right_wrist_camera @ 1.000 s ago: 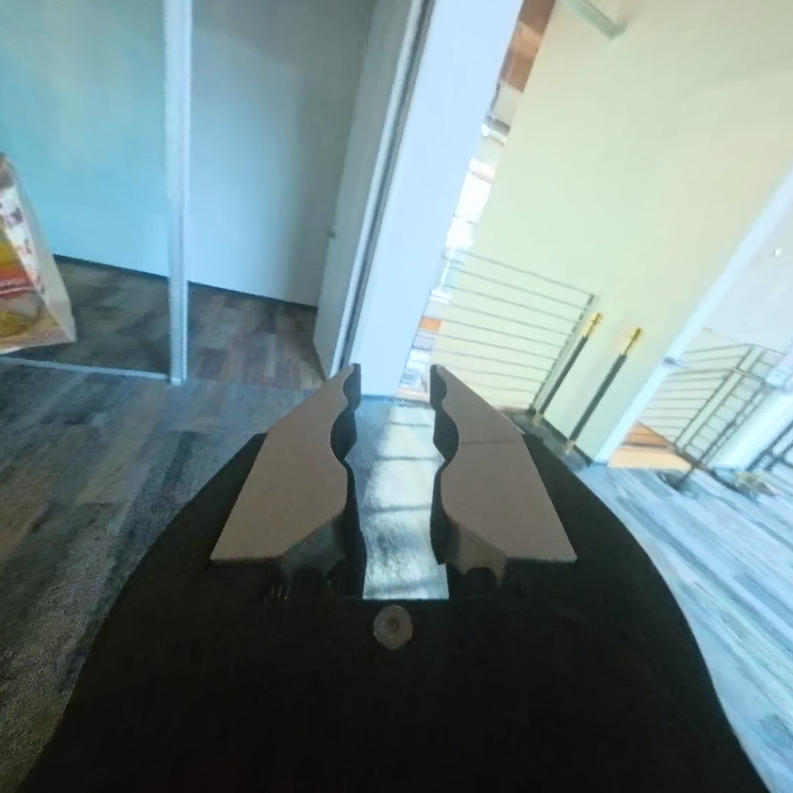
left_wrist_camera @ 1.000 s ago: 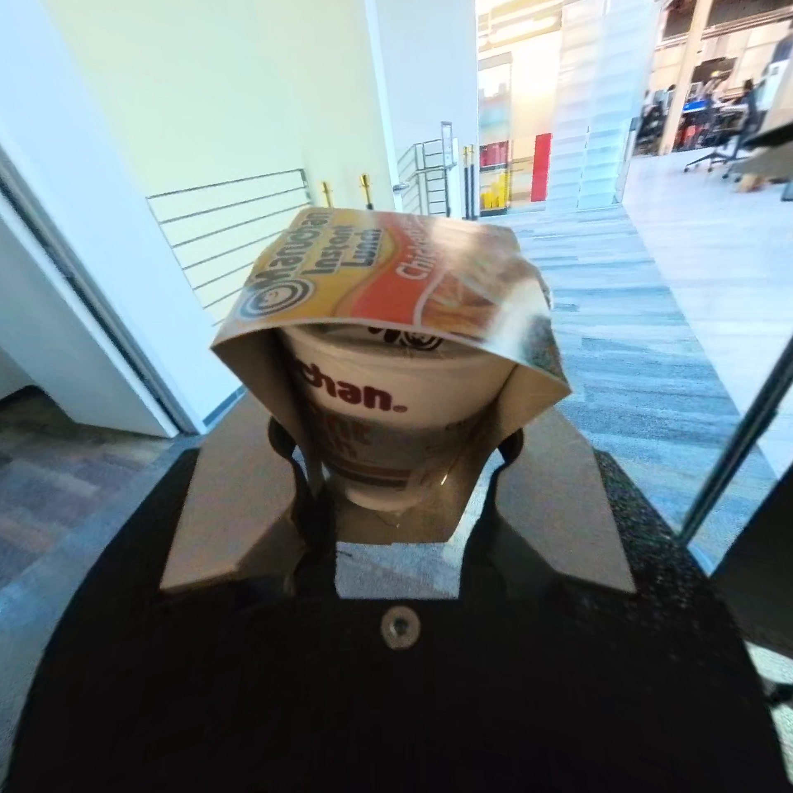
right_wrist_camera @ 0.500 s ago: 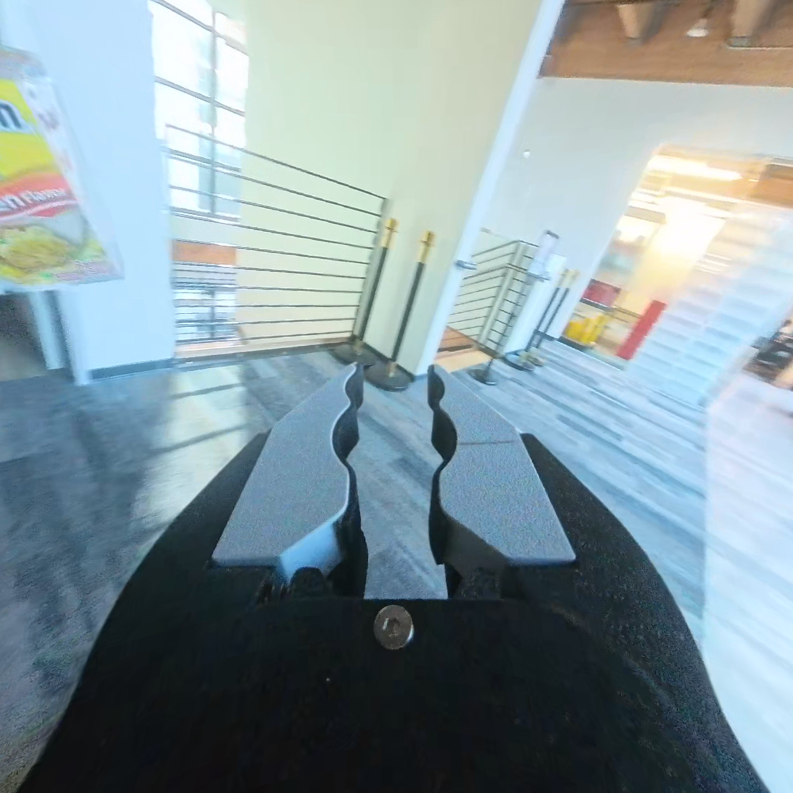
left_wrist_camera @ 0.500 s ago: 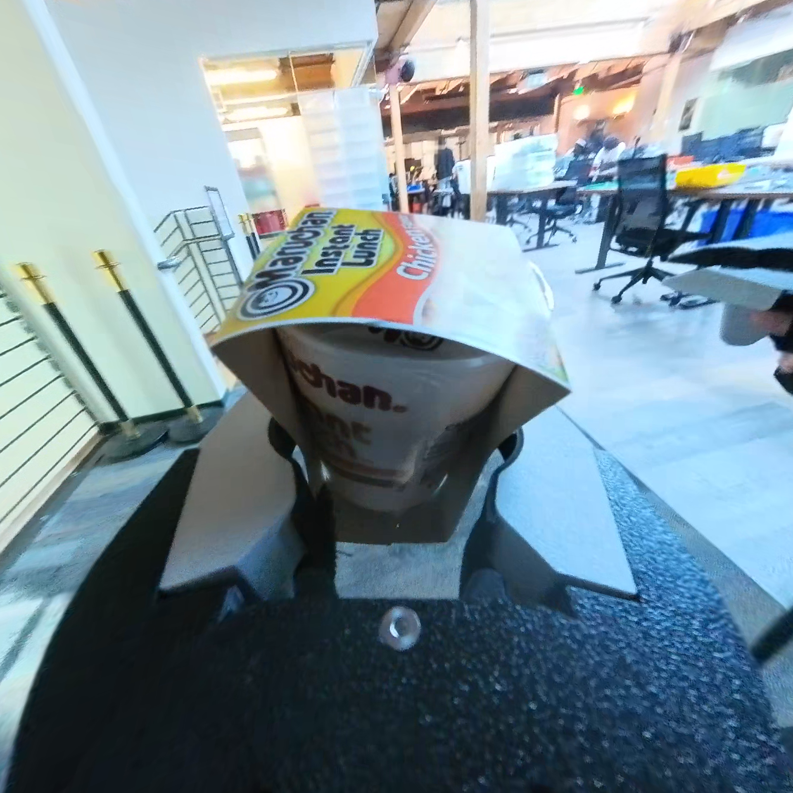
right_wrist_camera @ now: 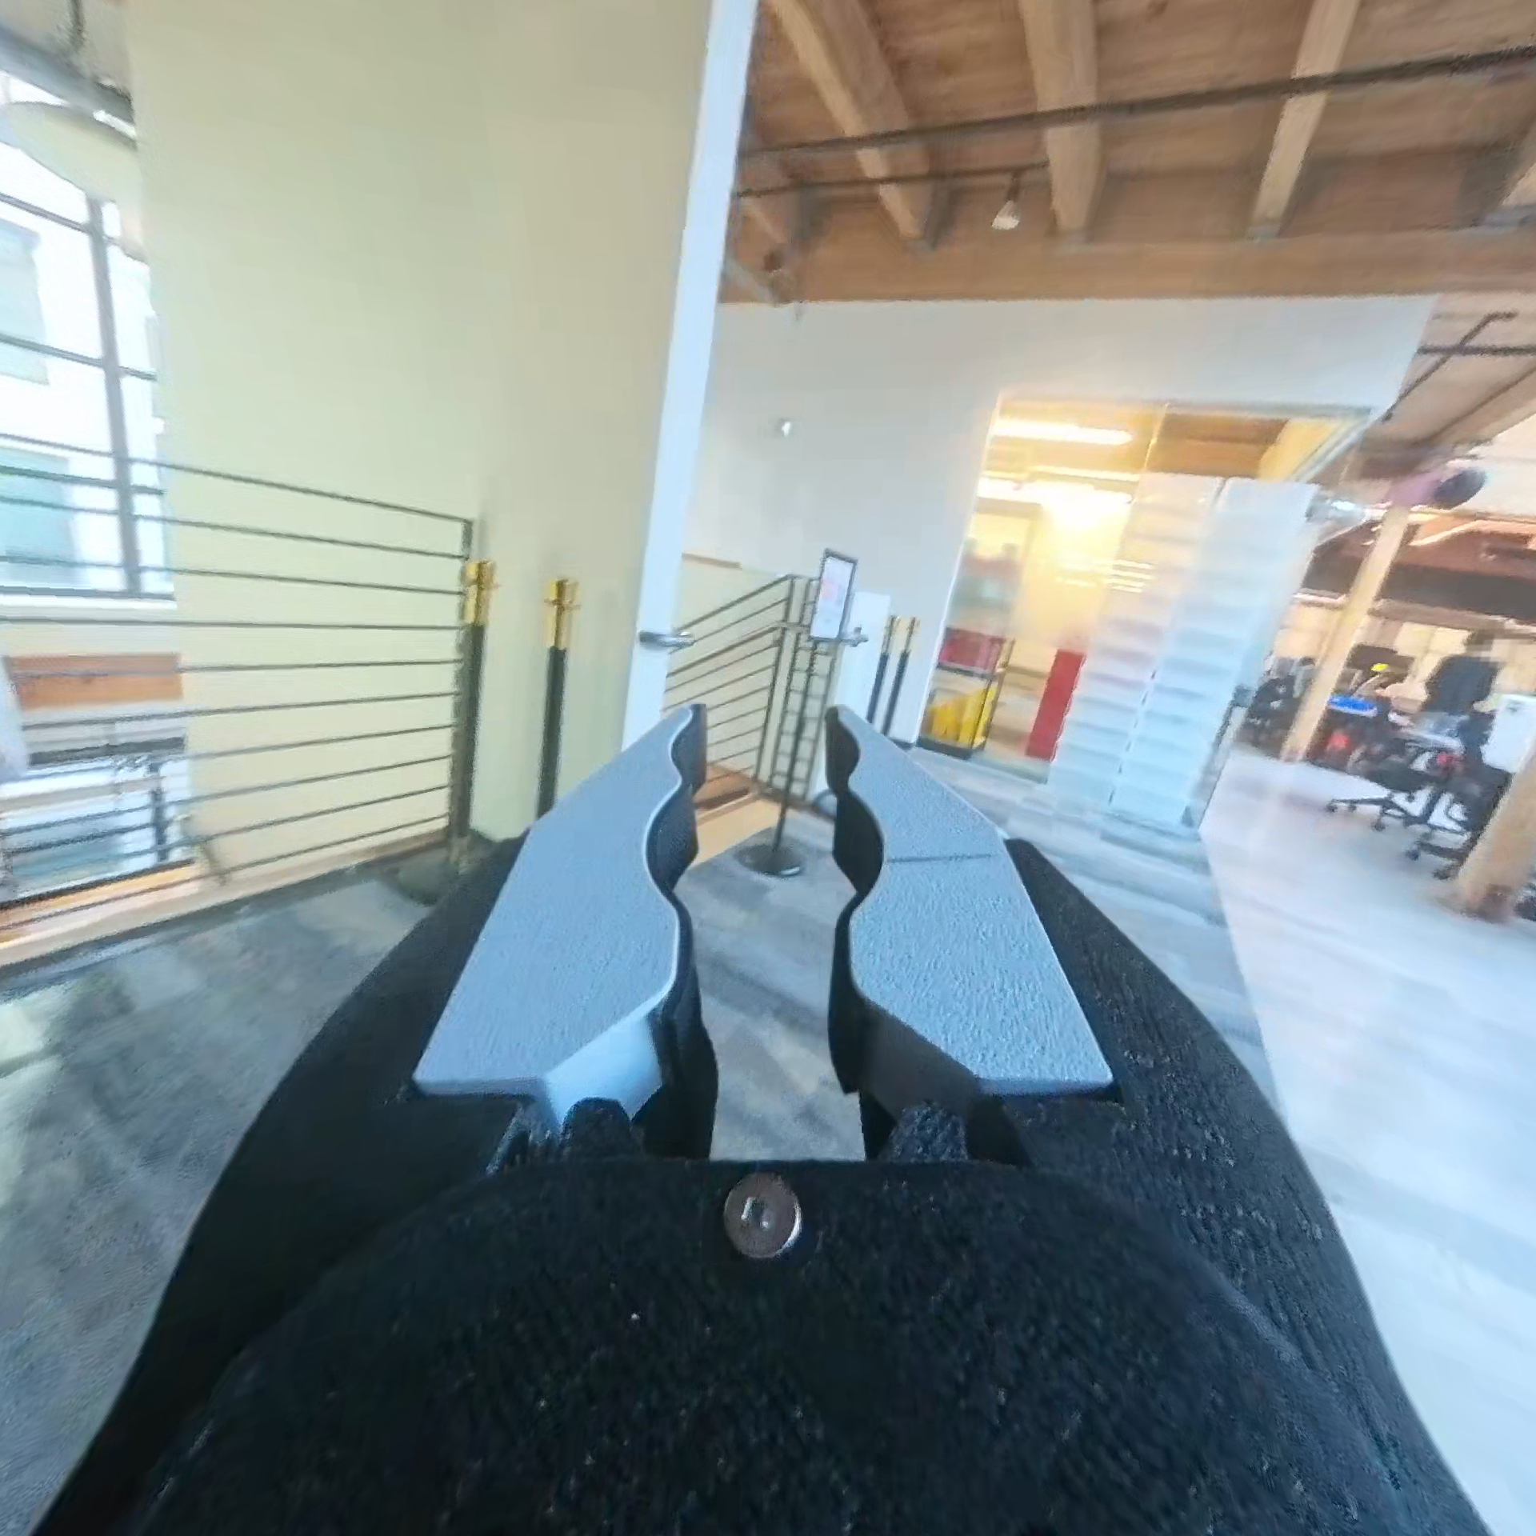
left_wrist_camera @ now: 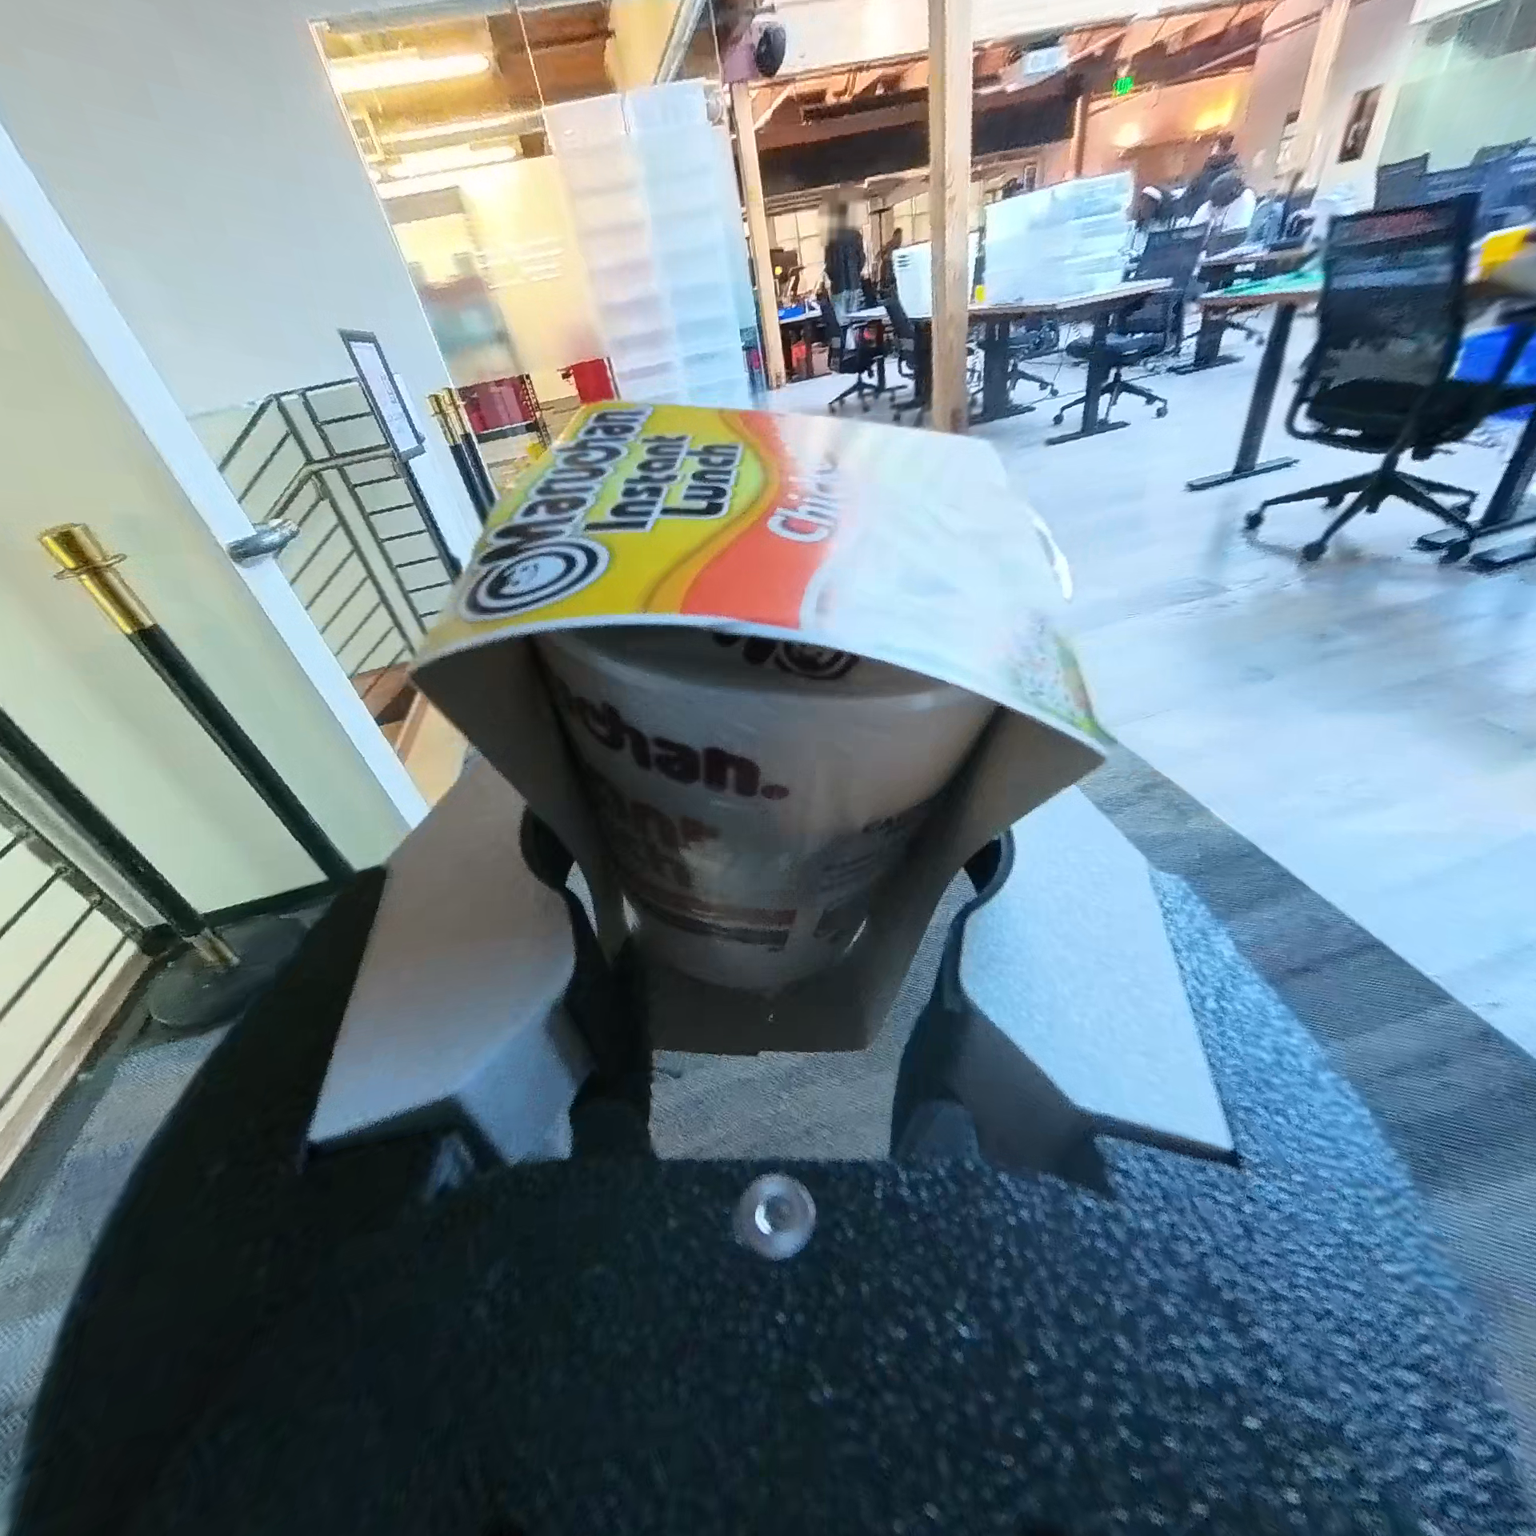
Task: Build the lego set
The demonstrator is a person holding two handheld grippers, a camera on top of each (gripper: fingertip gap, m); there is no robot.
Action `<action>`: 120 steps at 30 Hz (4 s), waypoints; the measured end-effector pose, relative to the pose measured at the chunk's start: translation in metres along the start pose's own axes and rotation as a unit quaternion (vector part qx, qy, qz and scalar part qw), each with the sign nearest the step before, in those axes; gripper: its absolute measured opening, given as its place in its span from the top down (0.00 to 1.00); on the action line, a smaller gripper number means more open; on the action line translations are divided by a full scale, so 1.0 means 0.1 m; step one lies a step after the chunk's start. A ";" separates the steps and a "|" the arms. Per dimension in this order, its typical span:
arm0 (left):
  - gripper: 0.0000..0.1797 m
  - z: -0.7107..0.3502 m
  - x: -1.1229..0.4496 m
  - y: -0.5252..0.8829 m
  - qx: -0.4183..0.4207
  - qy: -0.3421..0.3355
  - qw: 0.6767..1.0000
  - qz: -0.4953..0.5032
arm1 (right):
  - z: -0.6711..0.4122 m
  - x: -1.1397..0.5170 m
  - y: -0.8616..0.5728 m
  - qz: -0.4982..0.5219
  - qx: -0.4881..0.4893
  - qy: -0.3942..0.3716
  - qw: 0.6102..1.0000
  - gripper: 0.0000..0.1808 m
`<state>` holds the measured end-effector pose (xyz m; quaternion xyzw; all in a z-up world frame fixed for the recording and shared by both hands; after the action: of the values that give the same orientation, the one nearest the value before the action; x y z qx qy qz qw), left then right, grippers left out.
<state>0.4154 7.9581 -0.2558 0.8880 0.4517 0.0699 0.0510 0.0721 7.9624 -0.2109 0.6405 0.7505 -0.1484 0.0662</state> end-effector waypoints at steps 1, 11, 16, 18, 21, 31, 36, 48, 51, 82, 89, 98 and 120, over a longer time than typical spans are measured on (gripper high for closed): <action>0.48 0.05 -0.32 0.14 -0.007 0.003 1.000 0.000 | 0.08 -0.28 -0.17 0.012 0.002 -0.007 1.000 0.85; 0.48 -0.11 -4.52 0.94 -0.001 -0.019 0.989 0.149 | 0.90 -2.47 -2.20 0.146 0.124 0.026 0.981 0.89; 0.48 -0.42 -6.77 0.77 -0.012 -0.058 0.971 0.233 | 1.59 -3.02 -3.59 0.261 0.197 0.161 0.931 0.82; 0.48 -0.53 -7.64 0.71 -0.009 -0.081 0.966 0.243 | 1.92 -3.25 -4.16 0.295 0.192 0.196 0.915 0.82; 0.48 -0.59 -8.83 0.64 0.004 -0.102 0.964 0.247 | 2.35 -3.76 -4.99 0.323 0.175 0.198 0.909 0.82; 0.48 -0.39 -12.01 1.43 -0.004 -0.012 0.989 0.146 | 3.05 -7.13 -7.44 0.252 0.158 0.130 0.946 0.82; 0.48 -0.08 -13.42 1.94 -0.023 0.020 0.996 0.081 | 3.68 -8.70 -8.48 0.242 0.218 0.113 0.938 0.81; 0.48 -0.97 -18.29 1.68 -0.137 0.011 0.962 0.234 | 5.01 -10.64 -11.46 0.326 0.180 0.210 0.904 0.81; 0.48 -1.38 -19.57 1.35 -0.105 -0.056 0.958 0.259 | 5.42 -10.84 -12.27 0.369 0.176 0.231 0.883 0.81; 0.48 -2.49 -30.02 2.16 -0.004 -0.067 0.992 0.104 | 8.52 -19.01 -19.60 0.236 0.108 0.153 0.953 0.78; 0.48 -2.96 -32.77 2.01 -0.005 -0.139 0.980 0.139 | 9.43 -19.77 -21.42 0.342 0.147 0.192 0.908 0.79; 0.48 -3.14 -35.58 2.23 0.028 -0.107 0.986 0.127 | 10.23 -22.57 -23.70 0.294 0.175 0.168 0.924 0.82; 0.48 -3.16 -42.89 3.71 -0.024 -0.038 0.987 0.154 | 12.52 -29.03 -27.24 0.232 0.182 0.140 0.945 0.80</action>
<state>-1.8407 4.2779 -0.2232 0.9476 0.3051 0.0541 0.0777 -2.2183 4.4746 -0.1808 0.8124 0.5432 -0.1717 -0.1241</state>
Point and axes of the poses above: each gripper's, where its closed fingertips meet, x back along the fingers, z out of its underside, y = z × x across the jaws, the point moved 3 cm from there along x, back along the fingers, and after that the axes turned 8 degrees about z, right-handed, at the moved point
